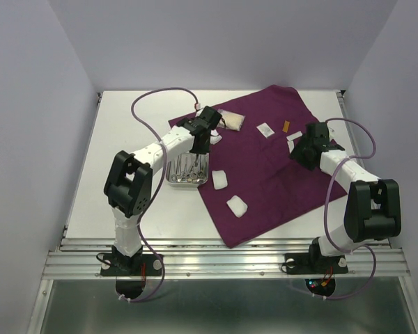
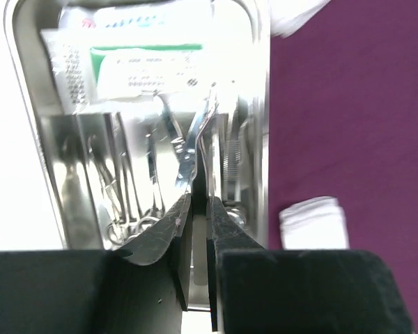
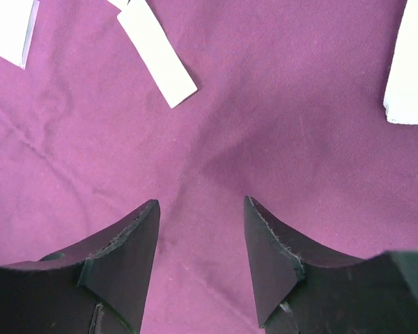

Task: Prepare the surgical pack
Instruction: Place the medical item in the container, then pick up the medical item from the surgical kit.

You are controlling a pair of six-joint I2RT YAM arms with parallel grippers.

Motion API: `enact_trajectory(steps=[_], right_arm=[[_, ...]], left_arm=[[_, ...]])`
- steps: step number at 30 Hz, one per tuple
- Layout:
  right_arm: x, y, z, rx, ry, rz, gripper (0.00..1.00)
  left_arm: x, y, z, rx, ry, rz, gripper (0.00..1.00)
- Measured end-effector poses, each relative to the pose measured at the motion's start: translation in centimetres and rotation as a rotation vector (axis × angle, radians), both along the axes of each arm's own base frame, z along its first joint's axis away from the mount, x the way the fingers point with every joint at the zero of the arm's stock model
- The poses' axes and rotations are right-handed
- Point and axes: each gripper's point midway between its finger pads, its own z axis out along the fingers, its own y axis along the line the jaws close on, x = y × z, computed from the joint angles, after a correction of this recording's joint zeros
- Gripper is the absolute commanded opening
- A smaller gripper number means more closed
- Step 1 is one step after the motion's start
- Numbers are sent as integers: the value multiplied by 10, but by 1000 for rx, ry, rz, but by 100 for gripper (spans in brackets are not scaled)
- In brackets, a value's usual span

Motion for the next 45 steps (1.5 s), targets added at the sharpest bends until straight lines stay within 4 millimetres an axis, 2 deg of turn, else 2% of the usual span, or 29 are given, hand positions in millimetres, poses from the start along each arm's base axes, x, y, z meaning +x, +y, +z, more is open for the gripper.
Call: enact_trajectory(steps=[3,13,20,23,24,26,35,37,40,42,45], right_arm=[[0,0,0,0,0,0,57],[0,0,0,2,0,0,57],[0,1,0,6,-1,-3,57],[0,1,0,9,-1,-5,57],[0,1,0,10,-2,-6,57],[0,1,0,10,-2,-7,57],[1,1,1,9,-3,-5,58],[3,1,3,6,-8,-1,58],[15,3,12,-3,-23,18,58],[29,6,18,-15,-29,41,58],[65,21,22,-39,-40,126,58]], left_arm=[[-6,18,-16,32,36,18,11],[-12,29,-35,59,54,33,12],[-6,65,-44,121,67,93,16],[-3,72,-43,130,61,110,32],[-2,73,-43,132,61,113,48],[-3,74,-43,139,61,109,62],[-6,79,-42,157,72,127,64],[-6,78,-37,156,72,126,63],[-1,73,-17,122,41,123,63],[5,66,3,75,5,115,63],[11,55,31,3,-51,100,63]])
